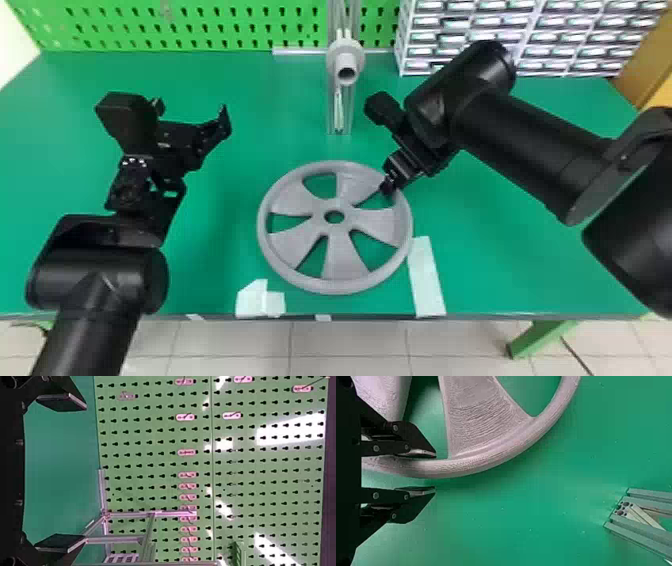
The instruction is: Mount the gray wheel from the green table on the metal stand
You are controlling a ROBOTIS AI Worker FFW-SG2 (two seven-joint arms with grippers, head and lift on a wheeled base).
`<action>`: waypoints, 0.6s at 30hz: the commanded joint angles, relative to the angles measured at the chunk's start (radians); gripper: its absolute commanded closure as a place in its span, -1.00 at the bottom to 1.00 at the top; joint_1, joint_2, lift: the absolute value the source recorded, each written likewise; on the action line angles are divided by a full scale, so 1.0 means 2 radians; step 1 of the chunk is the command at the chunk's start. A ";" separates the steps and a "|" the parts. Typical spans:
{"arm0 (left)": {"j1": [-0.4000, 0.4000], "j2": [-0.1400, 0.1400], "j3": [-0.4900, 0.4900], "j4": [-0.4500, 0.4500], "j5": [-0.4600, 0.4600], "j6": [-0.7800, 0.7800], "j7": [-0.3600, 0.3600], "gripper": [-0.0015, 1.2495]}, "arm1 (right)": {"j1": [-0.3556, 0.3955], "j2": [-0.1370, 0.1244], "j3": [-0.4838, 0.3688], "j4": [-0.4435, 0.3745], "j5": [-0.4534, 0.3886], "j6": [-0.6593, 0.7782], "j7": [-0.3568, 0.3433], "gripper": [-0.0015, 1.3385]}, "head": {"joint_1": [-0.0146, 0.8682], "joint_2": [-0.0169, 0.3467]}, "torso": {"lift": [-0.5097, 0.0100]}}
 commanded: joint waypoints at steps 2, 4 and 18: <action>0.000 0.000 -0.001 0.000 0.000 0.000 0.000 -0.81 | 0.001 0.000 -0.001 0.006 -0.013 -0.004 0.000 0.34 | 1.00 -0.62 | 0.58; 0.000 0.000 -0.001 0.000 0.000 0.000 0.000 -0.81 | 0.001 0.000 -0.001 0.006 -0.015 -0.004 0.000 0.34 | 1.00 -0.62 | 0.58; -0.002 0.001 -0.001 -0.001 0.000 -0.001 0.000 -0.81 | 0.002 -0.001 -0.002 0.011 -0.019 -0.005 0.000 0.32 | 1.00 -0.62 | 0.58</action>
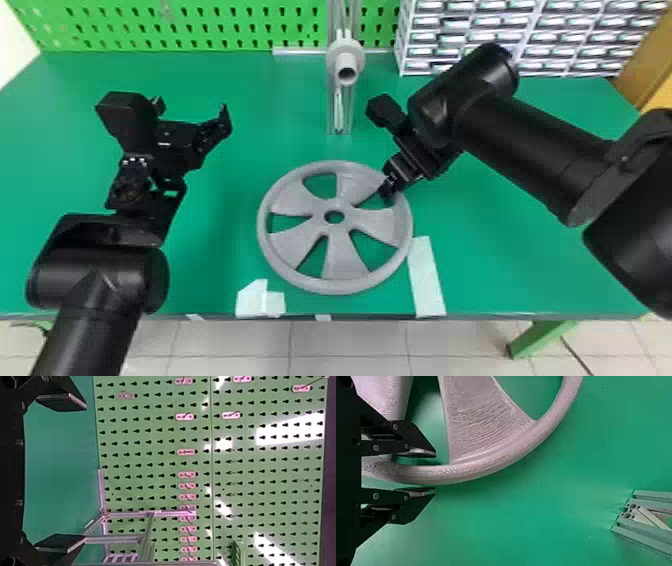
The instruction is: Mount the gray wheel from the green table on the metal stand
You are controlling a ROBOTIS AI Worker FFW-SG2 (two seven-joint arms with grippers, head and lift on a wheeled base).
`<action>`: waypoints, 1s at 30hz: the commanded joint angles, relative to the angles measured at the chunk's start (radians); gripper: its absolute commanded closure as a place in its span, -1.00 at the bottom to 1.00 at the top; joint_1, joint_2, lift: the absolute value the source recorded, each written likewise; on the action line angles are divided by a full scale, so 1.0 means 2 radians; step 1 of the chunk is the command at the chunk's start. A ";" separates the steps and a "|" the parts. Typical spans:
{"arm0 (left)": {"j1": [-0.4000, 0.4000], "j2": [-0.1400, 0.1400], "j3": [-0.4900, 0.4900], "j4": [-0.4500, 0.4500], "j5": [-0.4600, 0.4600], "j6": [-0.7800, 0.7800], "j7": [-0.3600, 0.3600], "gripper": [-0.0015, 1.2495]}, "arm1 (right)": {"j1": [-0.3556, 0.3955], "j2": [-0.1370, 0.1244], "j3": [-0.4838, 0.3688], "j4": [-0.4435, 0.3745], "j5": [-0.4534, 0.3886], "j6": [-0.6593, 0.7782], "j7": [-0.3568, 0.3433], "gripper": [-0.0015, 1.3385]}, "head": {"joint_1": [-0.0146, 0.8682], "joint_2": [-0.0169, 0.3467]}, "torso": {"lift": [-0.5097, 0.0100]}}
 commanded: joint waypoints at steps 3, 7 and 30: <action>0.000 0.000 0.001 -0.001 0.000 -0.001 0.000 -0.81 | 0.001 0.000 0.000 0.001 -0.002 -0.001 0.000 0.32 | 1.00 -0.62 | 0.58; -0.001 0.000 0.001 -0.001 0.000 -0.001 0.000 -0.81 | 0.001 0.000 0.001 0.001 -0.002 -0.001 0.000 0.33 | 1.00 -0.62 | 0.58; 0.000 0.001 0.001 -0.001 -0.001 0.000 0.000 -0.81 | 0.000 0.002 -0.001 -0.001 0.015 0.001 0.000 0.62 | 1.00 -0.62 | 0.58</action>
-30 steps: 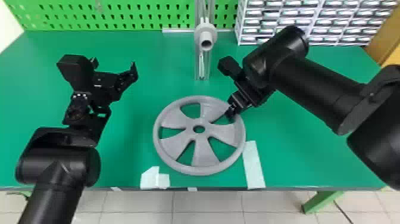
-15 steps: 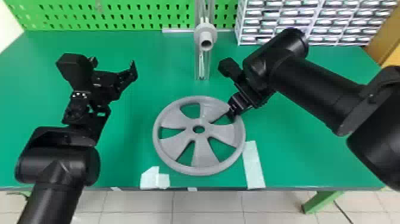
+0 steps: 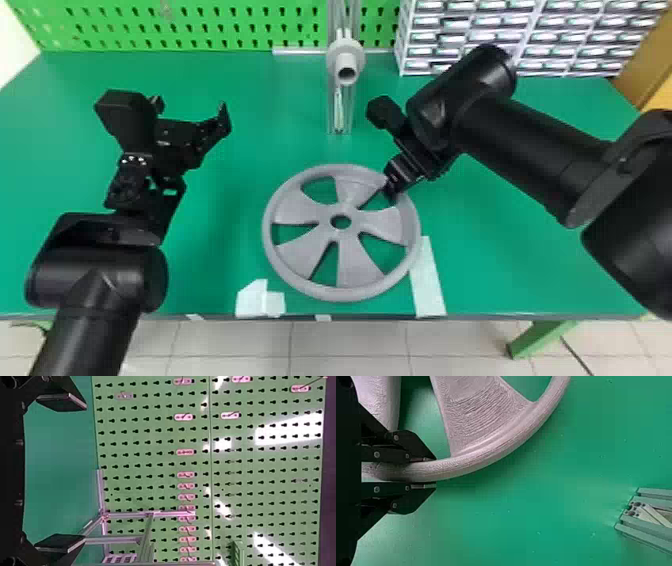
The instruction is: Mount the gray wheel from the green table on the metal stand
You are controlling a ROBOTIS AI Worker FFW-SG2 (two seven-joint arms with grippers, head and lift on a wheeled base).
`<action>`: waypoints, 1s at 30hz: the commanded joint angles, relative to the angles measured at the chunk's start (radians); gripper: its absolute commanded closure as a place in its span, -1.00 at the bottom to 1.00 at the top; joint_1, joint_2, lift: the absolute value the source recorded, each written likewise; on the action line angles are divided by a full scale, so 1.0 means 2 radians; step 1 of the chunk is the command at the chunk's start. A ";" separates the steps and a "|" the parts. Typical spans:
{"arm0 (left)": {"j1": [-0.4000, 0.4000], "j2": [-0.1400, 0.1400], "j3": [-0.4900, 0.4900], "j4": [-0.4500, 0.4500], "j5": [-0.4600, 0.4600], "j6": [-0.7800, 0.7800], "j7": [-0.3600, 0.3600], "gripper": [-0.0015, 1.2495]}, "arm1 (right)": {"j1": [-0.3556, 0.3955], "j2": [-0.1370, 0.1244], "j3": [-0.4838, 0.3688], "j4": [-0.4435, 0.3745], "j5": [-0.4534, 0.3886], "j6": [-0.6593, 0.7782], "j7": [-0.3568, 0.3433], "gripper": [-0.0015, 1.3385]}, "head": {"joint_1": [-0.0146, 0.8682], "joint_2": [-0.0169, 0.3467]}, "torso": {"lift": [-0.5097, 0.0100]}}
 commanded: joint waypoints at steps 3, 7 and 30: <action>0.000 0.000 0.000 0.000 0.000 0.000 0.000 -0.81 | 0.000 0.000 -0.007 -0.001 0.005 -0.001 0.000 0.62 | 1.00 -0.62 | 0.58; 0.002 0.000 0.001 0.000 0.000 0.000 0.000 -0.81 | 0.002 0.000 -0.018 -0.004 0.008 -0.001 0.000 0.62 | 1.00 -0.62 | 0.58; 0.014 0.002 0.017 -0.011 0.002 0.000 0.000 -0.81 | 0.123 -0.028 -0.211 -0.207 0.094 0.061 0.000 0.65 | 1.00 -0.62 | 0.58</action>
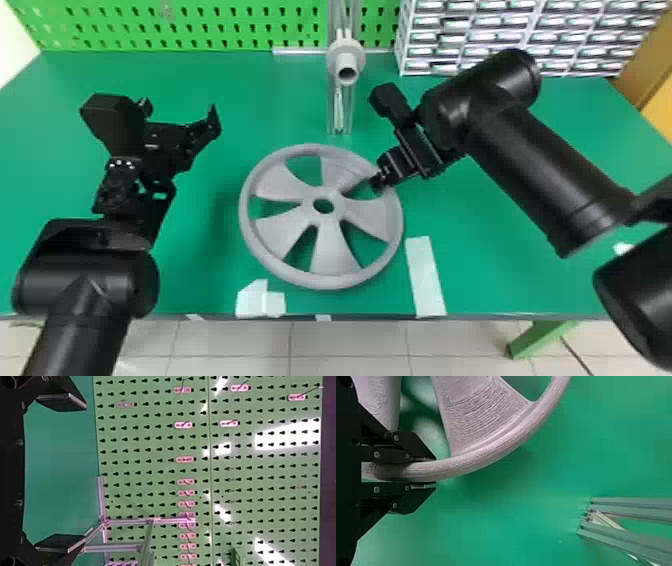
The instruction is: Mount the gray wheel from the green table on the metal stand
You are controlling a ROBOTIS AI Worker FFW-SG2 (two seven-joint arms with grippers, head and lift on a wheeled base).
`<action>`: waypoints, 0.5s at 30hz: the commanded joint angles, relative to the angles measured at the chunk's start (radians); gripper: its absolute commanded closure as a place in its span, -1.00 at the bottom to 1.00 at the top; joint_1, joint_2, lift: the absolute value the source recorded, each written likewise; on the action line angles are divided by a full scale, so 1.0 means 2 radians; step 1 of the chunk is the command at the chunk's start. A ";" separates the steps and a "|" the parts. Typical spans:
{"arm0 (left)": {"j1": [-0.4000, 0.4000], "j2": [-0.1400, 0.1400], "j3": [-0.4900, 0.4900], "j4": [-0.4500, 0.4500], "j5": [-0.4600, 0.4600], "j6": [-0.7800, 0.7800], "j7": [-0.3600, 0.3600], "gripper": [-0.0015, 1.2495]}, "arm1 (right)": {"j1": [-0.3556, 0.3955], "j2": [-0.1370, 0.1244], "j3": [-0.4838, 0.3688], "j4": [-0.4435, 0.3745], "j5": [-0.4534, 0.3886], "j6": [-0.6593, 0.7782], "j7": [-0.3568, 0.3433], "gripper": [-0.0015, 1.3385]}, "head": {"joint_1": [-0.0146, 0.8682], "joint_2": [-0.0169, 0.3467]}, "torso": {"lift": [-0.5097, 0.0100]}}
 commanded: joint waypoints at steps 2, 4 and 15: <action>0.001 -0.001 0.001 -0.001 0.001 0.000 0.000 -0.81 | 0.038 -0.008 -0.046 -0.051 0.012 0.002 -0.001 0.65 | 1.00 -0.62 | 0.58; 0.001 0.000 0.002 -0.001 0.001 0.000 0.000 -0.81 | 0.053 -0.008 -0.062 -0.068 0.022 0.001 -0.001 0.65 | 1.00 -0.62 | 0.58; 0.006 -0.001 0.008 -0.011 0.008 0.002 0.003 -0.81 | 0.122 -0.012 -0.118 -0.160 0.045 -0.016 -0.029 0.68 | 1.00 -0.62 | 0.58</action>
